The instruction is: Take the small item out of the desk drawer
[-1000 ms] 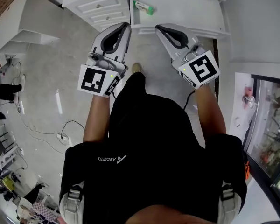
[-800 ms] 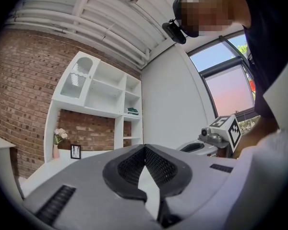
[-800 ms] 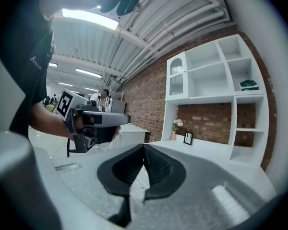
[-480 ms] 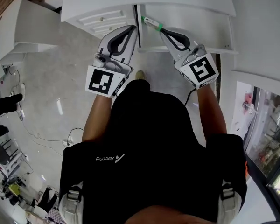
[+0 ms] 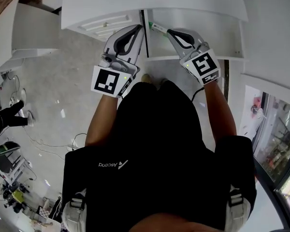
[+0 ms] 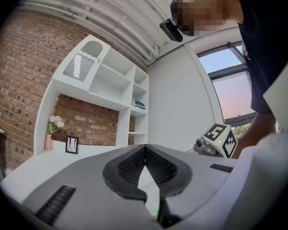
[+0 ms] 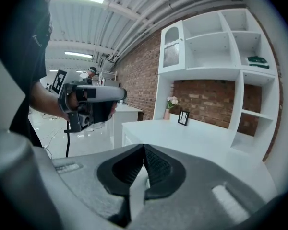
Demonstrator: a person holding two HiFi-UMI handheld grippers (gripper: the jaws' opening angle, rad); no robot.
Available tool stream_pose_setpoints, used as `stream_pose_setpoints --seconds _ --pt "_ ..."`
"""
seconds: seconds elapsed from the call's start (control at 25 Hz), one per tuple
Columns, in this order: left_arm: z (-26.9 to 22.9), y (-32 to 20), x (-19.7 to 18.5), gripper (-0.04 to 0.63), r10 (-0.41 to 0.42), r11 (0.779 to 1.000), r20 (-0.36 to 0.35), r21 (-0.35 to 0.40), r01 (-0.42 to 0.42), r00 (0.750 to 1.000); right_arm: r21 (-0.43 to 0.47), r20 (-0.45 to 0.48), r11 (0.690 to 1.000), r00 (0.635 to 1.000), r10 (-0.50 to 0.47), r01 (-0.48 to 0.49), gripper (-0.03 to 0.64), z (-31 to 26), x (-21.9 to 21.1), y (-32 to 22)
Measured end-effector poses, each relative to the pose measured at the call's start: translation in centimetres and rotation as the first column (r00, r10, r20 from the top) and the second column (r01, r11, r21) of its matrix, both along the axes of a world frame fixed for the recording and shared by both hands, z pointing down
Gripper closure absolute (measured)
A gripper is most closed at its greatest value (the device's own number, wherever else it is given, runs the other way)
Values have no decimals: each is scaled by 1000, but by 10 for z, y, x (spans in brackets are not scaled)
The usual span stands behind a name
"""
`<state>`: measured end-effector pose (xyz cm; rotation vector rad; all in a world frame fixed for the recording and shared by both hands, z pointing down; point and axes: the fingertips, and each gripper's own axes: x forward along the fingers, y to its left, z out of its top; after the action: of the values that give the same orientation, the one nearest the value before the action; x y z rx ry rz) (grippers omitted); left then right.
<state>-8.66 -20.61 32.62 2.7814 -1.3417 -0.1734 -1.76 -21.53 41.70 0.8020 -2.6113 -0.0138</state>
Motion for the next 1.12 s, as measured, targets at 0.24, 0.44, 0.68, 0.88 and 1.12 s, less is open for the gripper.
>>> stream_pose_setpoints --seconds 0.24,0.44,0.68,0.88,1.12 --pt "16 -16 4 597 -40 999 19 -26 40 999 -78 -92 996 995 -42 35 586 48 6 -21" --pt "19 -27 -2 597 -88 995 8 -39 88 996 -161 -162 985 983 -89 63 534 93 -1 -33" --pt "25 -35 -5 597 -121 991 20 -58 122 992 -253 -239 964 960 -143 81 467 136 -5 -48" --pt "30 -40 -7 597 -148 985 37 -85 150 988 -321 -298 942 934 -195 94 439 167 -11 -54" --pt "32 -44 -4 597 -155 985 35 -75 157 987 -377 -374 922 897 -237 86 426 204 -11 -62"
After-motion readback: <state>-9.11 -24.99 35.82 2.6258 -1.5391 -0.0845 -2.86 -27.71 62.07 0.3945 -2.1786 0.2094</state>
